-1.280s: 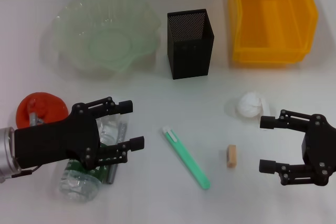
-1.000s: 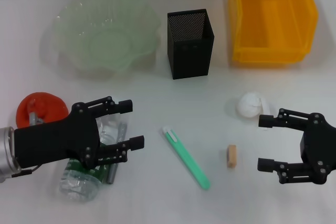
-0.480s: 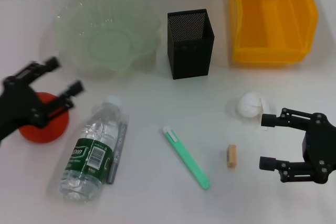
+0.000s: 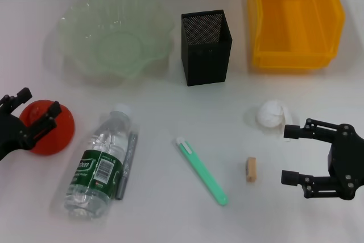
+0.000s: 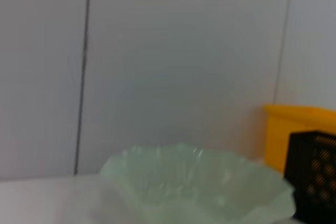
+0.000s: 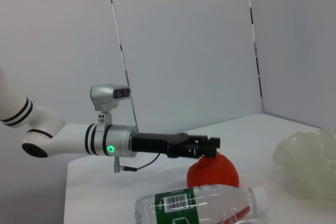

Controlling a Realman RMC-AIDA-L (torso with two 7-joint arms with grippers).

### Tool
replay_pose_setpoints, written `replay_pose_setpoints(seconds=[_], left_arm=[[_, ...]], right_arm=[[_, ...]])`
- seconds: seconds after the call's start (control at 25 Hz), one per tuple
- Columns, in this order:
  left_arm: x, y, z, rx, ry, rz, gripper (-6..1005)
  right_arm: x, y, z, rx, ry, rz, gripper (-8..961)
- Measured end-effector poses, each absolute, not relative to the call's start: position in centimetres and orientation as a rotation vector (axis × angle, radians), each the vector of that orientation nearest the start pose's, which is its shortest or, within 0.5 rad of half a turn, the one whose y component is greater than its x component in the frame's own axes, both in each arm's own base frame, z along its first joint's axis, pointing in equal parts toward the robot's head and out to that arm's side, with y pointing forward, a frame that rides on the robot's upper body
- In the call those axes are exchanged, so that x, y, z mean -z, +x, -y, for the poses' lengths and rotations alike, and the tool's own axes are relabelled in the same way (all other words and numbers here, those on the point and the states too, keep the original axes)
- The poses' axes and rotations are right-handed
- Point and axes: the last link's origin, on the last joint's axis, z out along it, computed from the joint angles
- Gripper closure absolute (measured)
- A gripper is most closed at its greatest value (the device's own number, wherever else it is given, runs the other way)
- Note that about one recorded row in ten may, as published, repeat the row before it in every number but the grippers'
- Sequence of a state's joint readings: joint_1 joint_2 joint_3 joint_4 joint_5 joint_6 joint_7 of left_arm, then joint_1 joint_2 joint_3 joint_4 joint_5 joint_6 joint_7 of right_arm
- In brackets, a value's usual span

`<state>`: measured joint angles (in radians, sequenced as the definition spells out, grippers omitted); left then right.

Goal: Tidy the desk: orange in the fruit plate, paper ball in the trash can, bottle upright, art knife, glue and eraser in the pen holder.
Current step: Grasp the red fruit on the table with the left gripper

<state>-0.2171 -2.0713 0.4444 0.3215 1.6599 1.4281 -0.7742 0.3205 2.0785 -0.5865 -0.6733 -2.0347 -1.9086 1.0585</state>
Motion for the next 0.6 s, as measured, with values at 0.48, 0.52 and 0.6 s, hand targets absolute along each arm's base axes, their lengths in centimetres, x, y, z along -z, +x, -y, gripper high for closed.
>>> replay_pose_setpoints(seconds=[0.48, 0.52, 0.6], left_arm=[[0.45, -38.44, -24.4, 0.62, -2.079, 0.698, 385], [0.45, -38.41, -24.44, 0.621, -2.079, 0.697, 389], [0.42, -38.27, -24.45, 0.63, -2.077, 0.686, 396]], right_arm=[[-1.68, 29.84, -23.62, -0.895, -2.789, -0.367, 116], [-1.69, 29.84, -23.63, -0.895, -2.789, -0.367, 116], [-1.69, 29.84, -23.63, -0.895, -2.788, -0.366, 116]])
